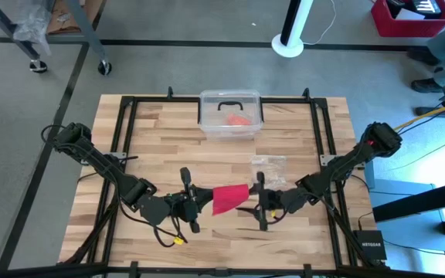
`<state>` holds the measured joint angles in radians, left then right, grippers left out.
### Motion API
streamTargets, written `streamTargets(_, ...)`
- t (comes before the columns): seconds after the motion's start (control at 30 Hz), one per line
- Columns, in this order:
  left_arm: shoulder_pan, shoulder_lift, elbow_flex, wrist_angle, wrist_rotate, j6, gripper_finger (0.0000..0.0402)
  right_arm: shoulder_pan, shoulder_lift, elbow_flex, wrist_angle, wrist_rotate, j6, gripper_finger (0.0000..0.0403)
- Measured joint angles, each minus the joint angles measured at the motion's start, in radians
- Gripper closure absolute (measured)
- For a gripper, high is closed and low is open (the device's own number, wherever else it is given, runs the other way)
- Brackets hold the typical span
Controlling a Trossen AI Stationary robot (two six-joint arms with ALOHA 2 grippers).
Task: Roll bandage
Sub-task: Roll the red bandage
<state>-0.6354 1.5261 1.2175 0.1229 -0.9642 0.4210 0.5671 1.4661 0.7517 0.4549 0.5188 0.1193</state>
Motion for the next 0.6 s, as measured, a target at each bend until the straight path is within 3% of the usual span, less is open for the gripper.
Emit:
streamTargets(0.4, 0.016, 0.001, 0.0, -0.004, 0.0, -0.03, 0.0398, -0.005, 0.059, -0.001, 0.083, 0.003, -0.054, 0.024)
streamTargets(0.5, 0.016, 0.001, 0.0, -0.001, -0.001, -0.033, 0.0398, -0.005, 0.059, -0.001, 0.081, 0.003, -0.067, 0.0283)
streamTargets(0.6, 0.016, 0.001, 0.0, 0.014, -0.005, -0.029, 0.0398, -0.005, 0.059, -0.001, 0.058, -0.017, -0.069, 0.0352)
